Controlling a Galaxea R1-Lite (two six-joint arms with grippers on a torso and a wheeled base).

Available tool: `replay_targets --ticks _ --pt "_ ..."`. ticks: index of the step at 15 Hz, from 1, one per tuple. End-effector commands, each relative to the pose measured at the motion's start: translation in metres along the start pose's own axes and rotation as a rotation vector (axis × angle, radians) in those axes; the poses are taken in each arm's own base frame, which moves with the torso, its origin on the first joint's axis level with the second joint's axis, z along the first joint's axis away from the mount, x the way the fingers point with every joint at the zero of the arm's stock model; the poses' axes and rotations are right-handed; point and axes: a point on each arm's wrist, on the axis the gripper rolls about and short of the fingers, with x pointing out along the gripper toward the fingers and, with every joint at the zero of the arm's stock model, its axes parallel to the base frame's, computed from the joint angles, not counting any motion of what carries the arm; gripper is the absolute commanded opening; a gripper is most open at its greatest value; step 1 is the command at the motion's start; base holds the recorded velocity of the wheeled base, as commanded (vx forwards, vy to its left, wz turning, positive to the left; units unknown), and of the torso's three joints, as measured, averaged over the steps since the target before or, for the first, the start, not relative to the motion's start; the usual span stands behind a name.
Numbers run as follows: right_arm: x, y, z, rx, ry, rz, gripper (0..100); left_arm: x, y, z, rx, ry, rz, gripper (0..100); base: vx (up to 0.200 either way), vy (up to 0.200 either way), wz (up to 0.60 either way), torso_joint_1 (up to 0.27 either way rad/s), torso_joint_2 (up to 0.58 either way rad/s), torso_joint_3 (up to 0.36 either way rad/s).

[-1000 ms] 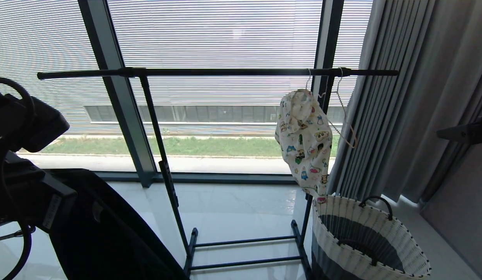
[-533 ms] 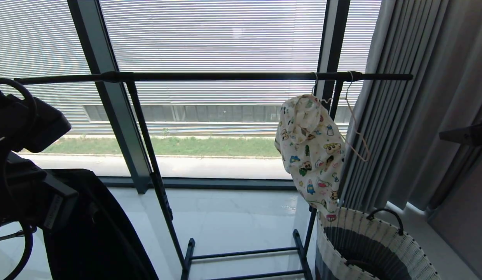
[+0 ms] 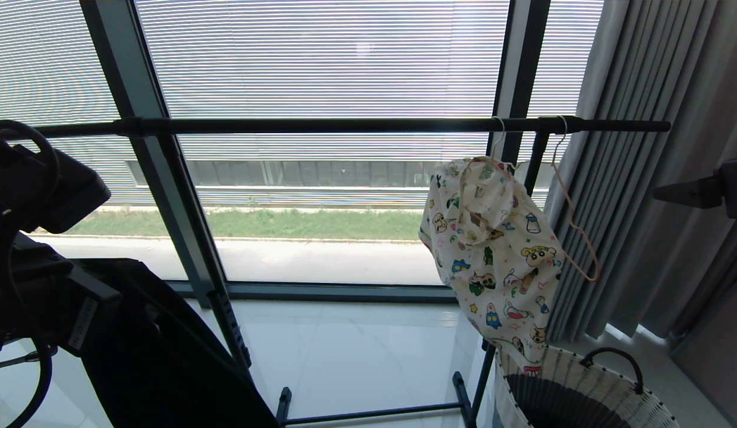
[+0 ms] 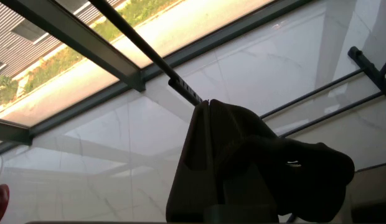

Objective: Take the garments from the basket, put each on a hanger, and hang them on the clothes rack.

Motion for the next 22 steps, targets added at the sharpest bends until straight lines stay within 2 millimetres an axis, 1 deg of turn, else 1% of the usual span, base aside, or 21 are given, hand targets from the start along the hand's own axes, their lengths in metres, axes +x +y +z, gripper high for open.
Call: replay_targets --ticks 1,2,4,6,9,13,16,18,22 --pt "0.01 0.001 -0.007 -0.019 0.041 0.018 100 0.0 0.0 0.0 0.0 0.0 0.001 0 0.2 0.0 0.0 0.002 0.0 -0.002" --pt "0.014 -0.002 -0.01 -0.015 0.052 0.015 100 0.001 0.0 0.0 -0.001 0.002 0.0 0 0.2 0.0 0.0 0.002 0.0 0.007" --pt "0.031 -0.011 -0.022 0.012 0.083 0.011 100 0.001 0.0 0.0 -0.001 0.002 0.0 0 0.2 0.0 0.0 -0.002 0.0 0.002" --pt "0.044 -0.018 -0.034 0.032 0.082 0.043 100 0.001 0.0 0.0 -0.002 0.001 -0.003 0 0.2 0.0 0.0 0.0 0.0 -0.005" --pt "0.061 -0.021 -0.044 0.039 0.122 0.056 100 0.001 0.0 0.002 -0.008 -0.023 0.006 0 0.0 0.0 0.0 0.0 0.0 0.0" --pt "0.108 -0.021 -0.052 0.051 0.158 0.065 100 0.003 -0.001 0.002 -0.008 -0.026 0.008 0 0.0 0.0 0.0 0.0 0.0 0.0" --pt "0.137 -0.019 -0.061 0.054 0.168 0.09 100 0.003 -0.001 0.002 -0.008 -0.026 0.008 0 0.0 0.0 0.0 0.0 0.0 0.0" --pt "0.149 -0.018 -0.067 0.056 0.177 0.094 100 0.004 -0.001 0.001 -0.006 -0.024 0.005 0 0.0 0.0 0.0 0.0 0.0 0.0" --pt "0.166 -0.019 -0.076 0.061 0.157 0.087 100 0.004 -0.001 0.001 -0.006 -0.022 0.005 0 0.0 0.0 0.0 0.0 0.0 0.0"
